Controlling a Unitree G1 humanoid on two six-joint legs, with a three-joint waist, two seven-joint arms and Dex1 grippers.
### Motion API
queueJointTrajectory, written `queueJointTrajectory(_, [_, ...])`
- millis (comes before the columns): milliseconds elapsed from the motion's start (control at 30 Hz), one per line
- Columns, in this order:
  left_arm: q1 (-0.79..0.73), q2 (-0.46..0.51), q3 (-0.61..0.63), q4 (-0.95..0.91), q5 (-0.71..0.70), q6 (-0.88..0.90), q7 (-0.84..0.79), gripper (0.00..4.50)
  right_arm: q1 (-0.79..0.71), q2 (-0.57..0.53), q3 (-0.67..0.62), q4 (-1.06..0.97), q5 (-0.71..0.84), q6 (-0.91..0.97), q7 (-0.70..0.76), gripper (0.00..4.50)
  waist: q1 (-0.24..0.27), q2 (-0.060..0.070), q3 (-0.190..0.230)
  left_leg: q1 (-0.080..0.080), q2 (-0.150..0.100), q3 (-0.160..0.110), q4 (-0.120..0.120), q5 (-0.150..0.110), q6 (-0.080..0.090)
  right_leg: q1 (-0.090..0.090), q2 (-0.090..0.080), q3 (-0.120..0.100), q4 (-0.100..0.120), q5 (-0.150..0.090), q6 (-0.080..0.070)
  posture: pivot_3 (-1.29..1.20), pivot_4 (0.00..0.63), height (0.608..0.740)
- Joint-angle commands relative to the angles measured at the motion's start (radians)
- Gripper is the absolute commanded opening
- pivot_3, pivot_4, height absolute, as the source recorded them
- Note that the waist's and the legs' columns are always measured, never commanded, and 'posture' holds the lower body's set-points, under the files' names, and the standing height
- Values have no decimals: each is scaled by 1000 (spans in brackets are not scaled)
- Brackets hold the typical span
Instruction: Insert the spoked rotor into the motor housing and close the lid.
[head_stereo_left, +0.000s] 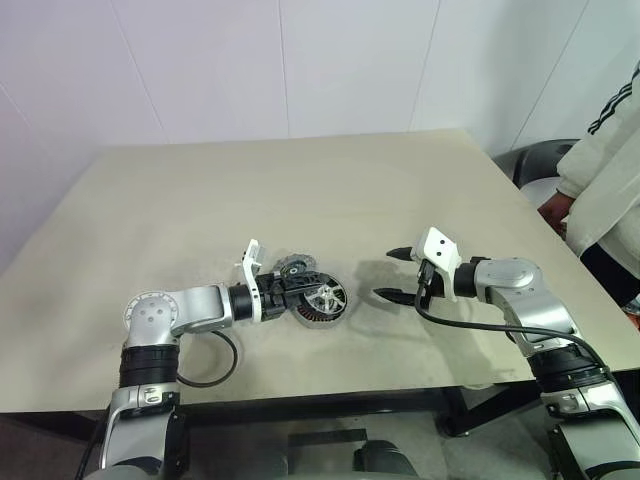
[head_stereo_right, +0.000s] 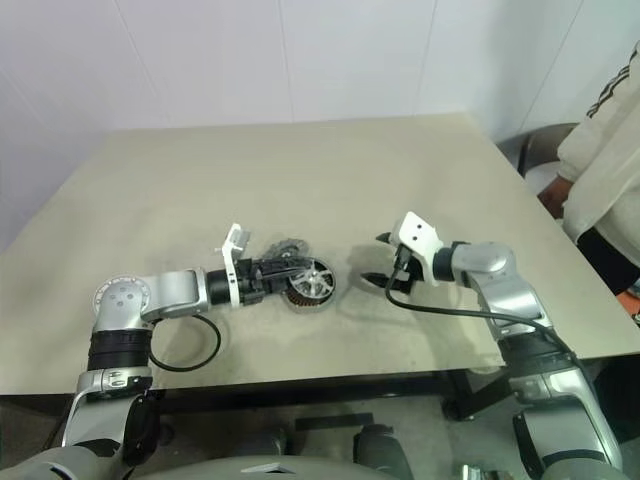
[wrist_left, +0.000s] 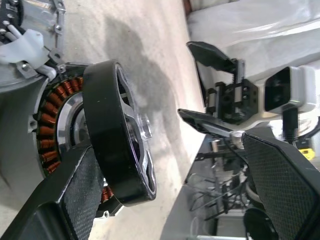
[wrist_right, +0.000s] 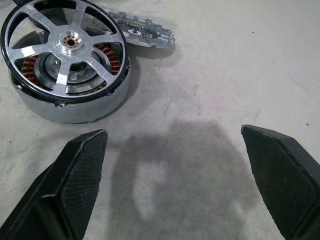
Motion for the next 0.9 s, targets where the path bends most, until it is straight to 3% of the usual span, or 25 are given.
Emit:
queueJointTrajectory(33, [-40,31,12,-46,-47,30,26,4441,-13,-5,-12,-34,0,-9,-1,4500,-1,0,0,0,0,0,0,0,0,0,0,0,0,0,0,0,0,740])
queueJointTrajectory(500, [-56,139,-58,-193,38,67,-18,4441,-24,1,-3,-22,-5,-6,5,4500,-2,0,0,0,0,0,1,0,0,0,0,0,2,0,0,0,0,740])
queueJointTrajectory(900, [-51,273,-26,-216,58,83,-72,4441,-25,2,-4,-26,-7,4,10,4500,-19,0,0,0,0,1,1,0,-1,-1,0,1,3,0,0,0,0,740])
